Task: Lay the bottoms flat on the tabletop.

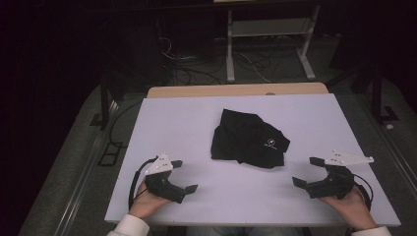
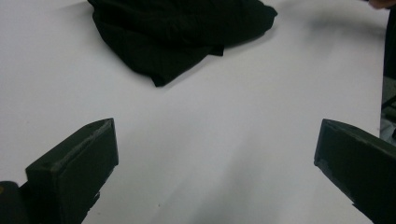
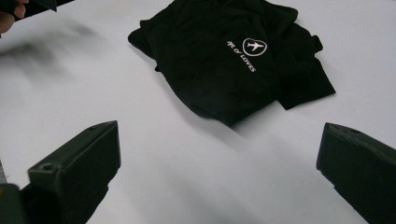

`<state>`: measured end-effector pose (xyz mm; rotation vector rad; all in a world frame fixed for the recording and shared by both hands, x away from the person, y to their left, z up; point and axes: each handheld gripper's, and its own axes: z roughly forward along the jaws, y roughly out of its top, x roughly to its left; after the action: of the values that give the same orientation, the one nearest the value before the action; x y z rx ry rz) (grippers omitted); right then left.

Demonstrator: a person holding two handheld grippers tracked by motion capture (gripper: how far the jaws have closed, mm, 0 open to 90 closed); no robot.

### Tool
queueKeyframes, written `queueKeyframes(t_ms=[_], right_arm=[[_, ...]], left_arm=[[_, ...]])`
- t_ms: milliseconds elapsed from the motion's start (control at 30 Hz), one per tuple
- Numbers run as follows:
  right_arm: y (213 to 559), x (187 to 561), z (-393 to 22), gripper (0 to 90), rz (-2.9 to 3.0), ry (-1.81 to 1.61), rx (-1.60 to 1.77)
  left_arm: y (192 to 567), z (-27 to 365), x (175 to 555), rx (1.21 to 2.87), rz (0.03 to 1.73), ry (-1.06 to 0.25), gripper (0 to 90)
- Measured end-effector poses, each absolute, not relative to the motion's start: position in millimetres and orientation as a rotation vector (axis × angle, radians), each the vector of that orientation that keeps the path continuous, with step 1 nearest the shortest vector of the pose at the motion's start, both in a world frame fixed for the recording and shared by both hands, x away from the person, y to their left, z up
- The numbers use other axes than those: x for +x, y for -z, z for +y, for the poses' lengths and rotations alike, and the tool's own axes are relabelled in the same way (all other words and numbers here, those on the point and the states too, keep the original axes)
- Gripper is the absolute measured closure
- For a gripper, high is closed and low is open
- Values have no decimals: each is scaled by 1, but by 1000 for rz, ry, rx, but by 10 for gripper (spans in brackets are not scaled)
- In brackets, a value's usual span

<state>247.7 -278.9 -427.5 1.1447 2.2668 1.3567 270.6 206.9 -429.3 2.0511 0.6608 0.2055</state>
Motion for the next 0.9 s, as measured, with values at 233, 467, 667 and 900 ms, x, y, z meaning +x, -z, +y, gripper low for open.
queueKeyframes(t_ms=[233,467,667,900], right_arm=[[423,247,-276,0,2270,-1351,1151],[416,249,-277,0,2269,-1348,1146],[411,254,-279,0,2265,-1350,1157],[405,263,-281,0,2277,-1335,1154]], left_arm=[[425,201,273,2095,660,-212,0],[409,203,275,2083,642,-237,0],[402,202,281,2072,646,-242,0],[394,200,292,2095,647,-255,0]])
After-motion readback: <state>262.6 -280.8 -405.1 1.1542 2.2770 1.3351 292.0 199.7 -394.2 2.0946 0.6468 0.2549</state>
